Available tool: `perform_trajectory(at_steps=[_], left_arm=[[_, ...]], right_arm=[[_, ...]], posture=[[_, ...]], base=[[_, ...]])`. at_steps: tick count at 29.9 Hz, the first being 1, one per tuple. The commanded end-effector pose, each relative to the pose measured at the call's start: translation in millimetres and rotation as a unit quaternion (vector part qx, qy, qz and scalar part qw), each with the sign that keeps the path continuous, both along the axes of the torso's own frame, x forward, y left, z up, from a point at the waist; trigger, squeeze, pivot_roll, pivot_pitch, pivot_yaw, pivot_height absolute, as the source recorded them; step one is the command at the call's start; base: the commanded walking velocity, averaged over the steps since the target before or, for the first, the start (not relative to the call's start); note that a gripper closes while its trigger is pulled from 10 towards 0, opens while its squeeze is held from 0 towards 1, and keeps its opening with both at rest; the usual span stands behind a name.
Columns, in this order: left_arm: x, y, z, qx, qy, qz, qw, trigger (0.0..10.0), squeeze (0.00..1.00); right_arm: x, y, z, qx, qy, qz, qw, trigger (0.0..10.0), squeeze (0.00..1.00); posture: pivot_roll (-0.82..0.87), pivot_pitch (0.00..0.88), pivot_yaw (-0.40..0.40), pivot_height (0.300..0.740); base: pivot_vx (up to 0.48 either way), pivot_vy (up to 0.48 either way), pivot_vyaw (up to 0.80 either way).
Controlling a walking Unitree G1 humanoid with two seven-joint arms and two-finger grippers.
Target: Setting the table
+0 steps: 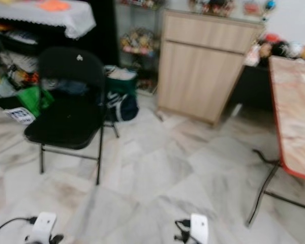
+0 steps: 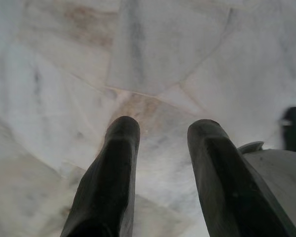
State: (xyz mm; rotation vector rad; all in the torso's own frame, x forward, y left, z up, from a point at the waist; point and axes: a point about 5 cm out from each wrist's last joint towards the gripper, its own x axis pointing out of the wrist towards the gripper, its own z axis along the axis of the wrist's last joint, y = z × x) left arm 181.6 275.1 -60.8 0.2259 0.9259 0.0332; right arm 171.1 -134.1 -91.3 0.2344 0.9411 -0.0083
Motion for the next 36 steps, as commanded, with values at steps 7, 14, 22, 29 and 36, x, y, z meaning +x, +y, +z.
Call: perform_trajectory(at_steps=[7,14,22,29,36], left_arm=[[10.1,-17.0,-2,0.003,0.007,-0.023,1.000,10.0,0.00],[9.8,-11.7,0,0.017,0.007,-0.032,0.999,10.0,0.00],[8.9,-18.2,-3,0.018,0.009,-0.034,0.999,10.0,0.00],[11.4,-21.3,-3,0.017,0.008,-0.034,0.999,10.0,0.00],[10.8,-22.0,-3,0.017,0.007,-0.033,0.999,10.0,0.00]], right_arm=[[-1.1,-2.2,-1,-0.003,0.001,-0.025,1.000,10.0,0.00],[-1.3,-2.3,0,-0.008,-0.009,-0.028,1.000,10.0,0.00],[-2.7,-6.3,-1,-0.015,-0.007,-0.028,0.999,10.0,0.00],[-2.0,-5.8,0,-0.014,-0.005,-0.024,1.000,10.0,0.00],[0.9,-4.2,1,-0.014,-0.012,-0.021,1.000,10.0,0.00]], posture=[[0.19,0.011,0.012,0.740],[0.18,0.000,0.010,0.740],[0.19,0.000,0.001,0.740],[0.19,0.000,-0.009,0.740],[0.19,0.000,-0.012,0.740]], base=[[0.000,0.000,-0.65],[0.000,-0.171,0.00],[0.000,-0.369,0.00],[0.000,-0.380,-0.43],[0.000,-0.403,-0.62]])
